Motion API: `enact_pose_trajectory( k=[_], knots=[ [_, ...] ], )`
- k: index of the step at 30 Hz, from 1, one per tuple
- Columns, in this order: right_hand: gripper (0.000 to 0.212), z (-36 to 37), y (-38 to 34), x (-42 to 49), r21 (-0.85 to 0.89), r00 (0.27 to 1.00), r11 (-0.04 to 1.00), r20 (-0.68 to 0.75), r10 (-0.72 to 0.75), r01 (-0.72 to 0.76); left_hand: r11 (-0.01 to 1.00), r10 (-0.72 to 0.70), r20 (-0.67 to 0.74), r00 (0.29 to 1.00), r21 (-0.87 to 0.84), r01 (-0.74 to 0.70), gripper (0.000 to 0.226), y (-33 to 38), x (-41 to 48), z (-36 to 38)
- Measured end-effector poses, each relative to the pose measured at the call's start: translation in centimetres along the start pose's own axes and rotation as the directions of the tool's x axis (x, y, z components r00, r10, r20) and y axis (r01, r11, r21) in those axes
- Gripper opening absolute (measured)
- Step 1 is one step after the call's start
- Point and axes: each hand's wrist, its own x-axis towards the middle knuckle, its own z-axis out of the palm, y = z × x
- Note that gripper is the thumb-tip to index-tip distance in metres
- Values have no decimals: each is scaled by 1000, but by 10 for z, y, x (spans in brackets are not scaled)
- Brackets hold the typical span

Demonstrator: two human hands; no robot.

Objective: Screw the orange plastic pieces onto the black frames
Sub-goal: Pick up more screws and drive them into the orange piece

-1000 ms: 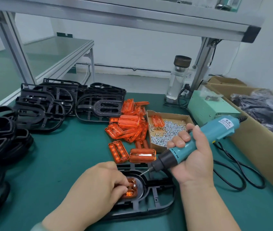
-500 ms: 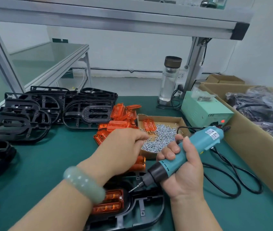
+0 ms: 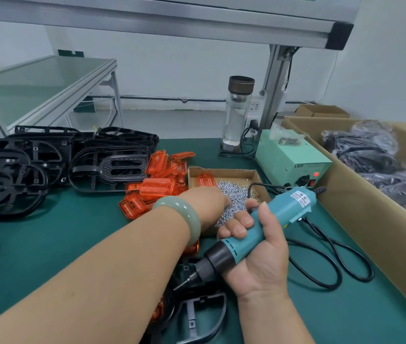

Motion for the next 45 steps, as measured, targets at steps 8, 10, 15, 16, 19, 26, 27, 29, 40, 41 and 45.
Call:
enact_pose_trajectory(
  k=[8, 10, 15, 16, 19, 26, 27, 29, 40, 41, 45],
  knots=[
    [14, -2, 1, 0, -32, 1000, 999, 2, -9, 9, 996, -83, -143, 986, 10, 85, 20, -4, -4, -8],
    [13, -2, 1, 1, -40, 1000, 999, 4, -11, 11, 996, -84, -186, 979, -59, 74, 24, -7, -4, -6],
    [13, -2, 1, 1, -52, 1000, 999, 12, -13, 14, 959, -144, -332, 932, -281, 48, 30, -15, -11, -4],
    [14, -2, 1, 1, -54, 1000, 998, 14, -12, 12, 944, -161, -346, 924, -328, 42, 28, -15, -12, -5],
    [15, -2, 2, 1, -62, 1000, 998, 13, -11, 11, 908, -199, -396, 896, -420, 15, 17, -16, -14, -7],
    [16, 0, 2, 1, -66, 1000, 998, 12, -14, 15, 794, -267, -399, 877, -608, -34, 15, -17, -20, -2],
    [16, 0, 2, 1, -62, 1000, 998, 11, -16, 17, 795, -272, -411, 870, -606, -38, 15, -17, -21, -1],
    [17, -1, 2, 1, -54, 1000, 998, 6, -20, 20, 775, -302, -436, 848, -630, -48, 15, -16, -23, -2],
    [18, 7, 11, -4, -20, 998, 998, -20, -54, 54, 291, -543, -313, 779, -940, -175, 24, -34, -112, 14],
    [19, 9, 13, -5, -25, 997, 998, -24, -67, 66, 259, -561, -303, 771, -948, -184, 24, -34, -124, 19],
    [19, 15, 21, -10, -30, 994, 994, -26, -104, 103, 43, -624, -230, 747, -964, -261, 21, -33, -163, 43]
  ],
)
